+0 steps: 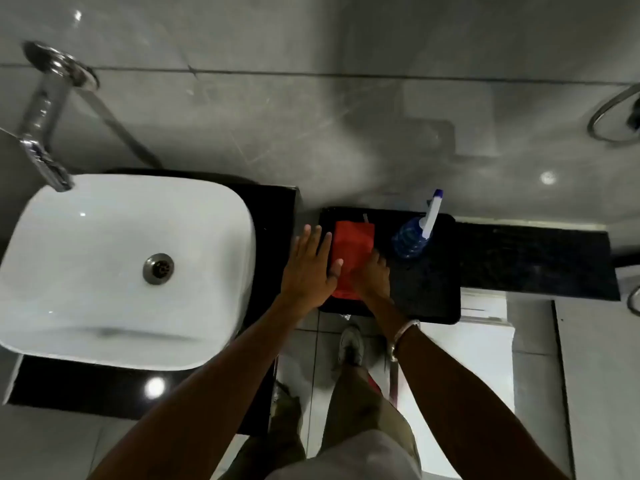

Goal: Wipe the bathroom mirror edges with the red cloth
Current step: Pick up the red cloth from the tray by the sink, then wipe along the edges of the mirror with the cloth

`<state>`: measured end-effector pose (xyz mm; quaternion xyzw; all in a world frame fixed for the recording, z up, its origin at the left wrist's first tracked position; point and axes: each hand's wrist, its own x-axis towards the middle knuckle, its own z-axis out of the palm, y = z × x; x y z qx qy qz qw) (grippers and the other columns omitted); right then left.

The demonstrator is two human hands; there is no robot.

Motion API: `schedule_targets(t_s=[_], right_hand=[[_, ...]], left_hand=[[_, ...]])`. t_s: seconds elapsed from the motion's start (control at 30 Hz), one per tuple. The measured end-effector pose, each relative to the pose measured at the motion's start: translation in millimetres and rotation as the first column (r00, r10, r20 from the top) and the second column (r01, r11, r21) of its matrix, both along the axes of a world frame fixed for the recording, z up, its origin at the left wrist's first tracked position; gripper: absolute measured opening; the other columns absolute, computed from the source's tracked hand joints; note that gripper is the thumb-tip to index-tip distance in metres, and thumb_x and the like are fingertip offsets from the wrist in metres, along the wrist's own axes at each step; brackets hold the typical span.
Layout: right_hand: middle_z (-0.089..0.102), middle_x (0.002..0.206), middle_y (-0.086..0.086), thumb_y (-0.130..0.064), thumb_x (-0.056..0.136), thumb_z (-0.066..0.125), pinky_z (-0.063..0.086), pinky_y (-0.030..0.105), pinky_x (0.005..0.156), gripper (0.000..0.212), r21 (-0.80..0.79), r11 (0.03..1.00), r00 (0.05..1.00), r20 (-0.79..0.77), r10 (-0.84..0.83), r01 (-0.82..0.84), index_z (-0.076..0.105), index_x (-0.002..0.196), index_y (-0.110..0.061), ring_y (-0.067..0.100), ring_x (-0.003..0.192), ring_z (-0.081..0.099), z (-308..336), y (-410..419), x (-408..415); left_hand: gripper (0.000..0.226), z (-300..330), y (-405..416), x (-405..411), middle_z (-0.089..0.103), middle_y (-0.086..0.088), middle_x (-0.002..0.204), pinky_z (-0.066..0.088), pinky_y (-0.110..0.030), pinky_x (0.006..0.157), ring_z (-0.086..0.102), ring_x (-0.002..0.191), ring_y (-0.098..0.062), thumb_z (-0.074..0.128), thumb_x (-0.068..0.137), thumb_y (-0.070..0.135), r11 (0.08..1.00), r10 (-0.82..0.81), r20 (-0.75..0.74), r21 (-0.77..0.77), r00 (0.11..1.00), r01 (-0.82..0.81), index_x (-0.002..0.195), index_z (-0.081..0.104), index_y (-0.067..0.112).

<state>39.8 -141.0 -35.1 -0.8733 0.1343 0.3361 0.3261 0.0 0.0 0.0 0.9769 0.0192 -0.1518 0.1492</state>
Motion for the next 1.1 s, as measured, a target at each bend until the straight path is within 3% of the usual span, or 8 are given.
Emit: schedule_targets(t_s=[0.17,0.33,0.47,0.6,0.73,0.8,0.97,1.1], right_hand=[[0.044,0.156,0.022,-0.039,0.092,0.073,0.038,0.053,0.118,0.086,-0.065,0.974,0.976,-0.011,-0.219,0.218,0.028,0.156,-0.004,0.041,0.144,0.045,-20.1,11.1,15.7],[0.061,0.141,0.023,-0.032,0.1,0.062,0.054,0.049,0.107,0.058,0.188,0.883,0.898,-0.188,-0.399,0.431,0.048,0.147,-0.001,0.041,0.126,0.063,-1.3,26.3,27.7],[0.07,0.121,0.023,-0.017,0.092,0.06,0.058,0.049,0.098,0.038,0.313,0.857,0.909,-0.069,-0.41,0.41,0.061,0.126,0.001,0.04,0.11,0.069,59.4,46.7,19.5],[0.073,0.111,0.02,-0.014,0.087,0.063,0.059,0.044,0.088,0.054,0.336,0.933,0.917,0.319,-0.239,0.126,0.054,0.139,-0.007,0.039,0.099,0.071,157.5,82.4,4.9],[0.074,0.106,0.016,-0.027,0.098,0.064,0.058,0.039,0.087,0.043,0.379,0.859,0.849,0.516,0.112,-0.344,0.056,0.137,-0.012,0.032,0.097,0.073,238.1,134.4,-24.2],[0.07,0.11,0.019,-0.036,0.103,0.06,0.052,0.037,0.092,0.039,0.336,0.815,0.808,0.534,0.248,-0.472,0.059,0.127,-0.006,0.032,0.101,0.069,263.2,153.7,-35.2],[0.072,0.127,0.02,-0.03,0.105,0.055,0.047,0.039,0.106,0.042,0.203,0.784,0.614,0.742,0.268,-0.587,0.065,0.136,-0.003,0.032,0.118,0.067,332.2,170.6,-37.4],[0.069,0.129,0.014,-0.037,0.099,0.047,0.044,0.042,0.109,0.051,0.088,0.8,0.379,0.908,0.182,-0.594,0.064,0.139,-0.01,0.031,0.121,0.062,391.8,169.3,-13.6]], left_hand=[[0.067,-23.1,1.3,9.4,0.004,-0.012,0.174,0.004,-0.05,0.133,-0.009,0.162,-0.03,0.029,0.109,0.047,0.997,0.01,-0.11,-0.072,0.994,-0.018,0.163,0.013,0.012],[0.063,-3.0,13.7,3.7,0.008,-0.002,0.175,0.007,-0.043,0.133,-0.01,0.161,-0.017,0.037,0.109,0.043,0.896,0.155,-0.036,-0.416,0.987,-0.156,0.163,0.018,0.018],[0.055,50.0,35.0,6.5,0.021,0.008,0.172,0.011,-0.031,0.129,0.002,0.158,-0.001,0.047,0.108,0.033,0.573,0.426,-0.055,-0.757,0.903,-0.316,0.16,0.031,0.024],[0.045,119.2,70.1,8.0,0.04,0.009,0.163,0.018,-0.028,0.13,0.027,0.155,-0.004,0.042,0.11,0.021,0.262,0.573,-0.063,-0.931,0.817,-0.256,0.155,0.041,0.022],[0.042,177.3,89.5,-0.2,0.077,-0.001,0.114,0.057,-0.024,0.099,0.073,0.103,-0.006,0.041,0.104,0.038,-0.394,0.527,-0.386,-0.901,0.757,-0.184,0.123,0.072,0.016],[0.058,191.5,102.6,-10.0,0.08,-0.009,0.093,0.063,-0.033,0.087,0.078,0.088,-0.018,0.04,0.101,0.054,-0.604,0.423,-0.493,-0.779,0.76,-0.169,0.101,0.08,0.012],[0.072,226.6,132.3,-32.1,0.077,-0.022,0.11,0.064,-0.052,0.084,0.077,0.101,-0.036,0.046,0.094,0.062,-0.826,0.325,-0.463,-0.564,0.825,0.009,0.107,0.079,-0.001],[0.059,286.0,152.3,-24.4,0.074,-0.022,0.122,0.059,-0.049,0.096,0.074,0.11,-0.038,0.045,0.099,0.044,-0.793,0.411,-0.371,-0.596,0.833,0.126,0.118,0.074,-0.004]])
